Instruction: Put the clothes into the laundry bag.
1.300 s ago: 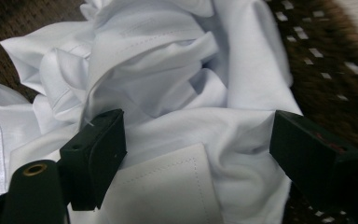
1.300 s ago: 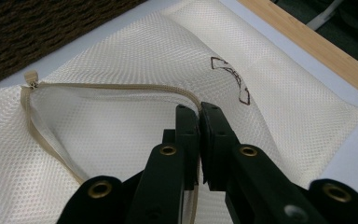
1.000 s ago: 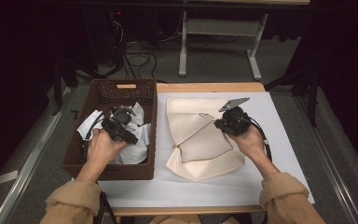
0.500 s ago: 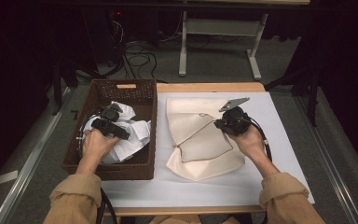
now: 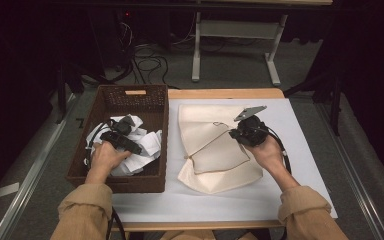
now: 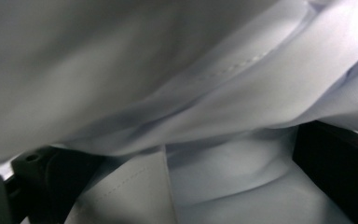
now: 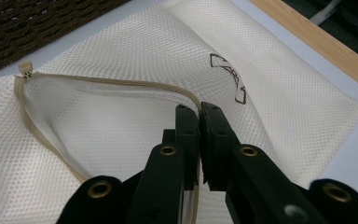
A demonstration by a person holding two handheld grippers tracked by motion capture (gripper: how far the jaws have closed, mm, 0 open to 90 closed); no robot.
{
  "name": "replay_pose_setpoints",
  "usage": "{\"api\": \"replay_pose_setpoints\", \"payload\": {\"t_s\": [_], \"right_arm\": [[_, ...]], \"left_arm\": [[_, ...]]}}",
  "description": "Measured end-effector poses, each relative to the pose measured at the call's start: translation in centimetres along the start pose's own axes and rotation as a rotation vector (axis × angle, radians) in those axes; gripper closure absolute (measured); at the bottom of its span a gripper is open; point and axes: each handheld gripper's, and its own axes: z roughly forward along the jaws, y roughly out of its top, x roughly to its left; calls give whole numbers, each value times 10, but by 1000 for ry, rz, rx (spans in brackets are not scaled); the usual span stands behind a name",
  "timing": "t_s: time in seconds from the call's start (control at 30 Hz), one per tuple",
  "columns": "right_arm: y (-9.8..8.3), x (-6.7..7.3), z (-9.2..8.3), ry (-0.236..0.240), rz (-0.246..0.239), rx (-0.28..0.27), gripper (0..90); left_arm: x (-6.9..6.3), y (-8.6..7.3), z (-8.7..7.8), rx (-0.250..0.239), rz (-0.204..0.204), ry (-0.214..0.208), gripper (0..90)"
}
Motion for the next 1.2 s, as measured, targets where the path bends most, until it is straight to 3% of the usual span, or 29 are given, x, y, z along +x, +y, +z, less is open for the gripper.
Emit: {"api": "replay_pose_setpoints", "payload": {"t_s": [0.33, 0.43, 0.67, 0.97, 1.1, 1.2], "right_arm": [[1, 2, 1, -9, -17, -2, 865], [1, 2, 1, -6, -1, -3, 865], [1, 2, 0, -4, -11, -11, 866], [2, 3, -1, -1, -16, -15, 867], [3, 4, 0, 7, -27, -12, 867], [3, 3, -1, 10, -26, -19, 867]], "left_arm": [[-7, -4, 4, -7, 28, 28, 3], [-7, -4, 4, -4, 28, 30, 4], [-14, -1, 7, 34, 46, 31, 44], [-19, -1, 1, 38, 31, -18, 288], [-18, 2, -4, 38, 12, -21, 514], [-18, 1, -6, 29, 13, -9, 610]]}}
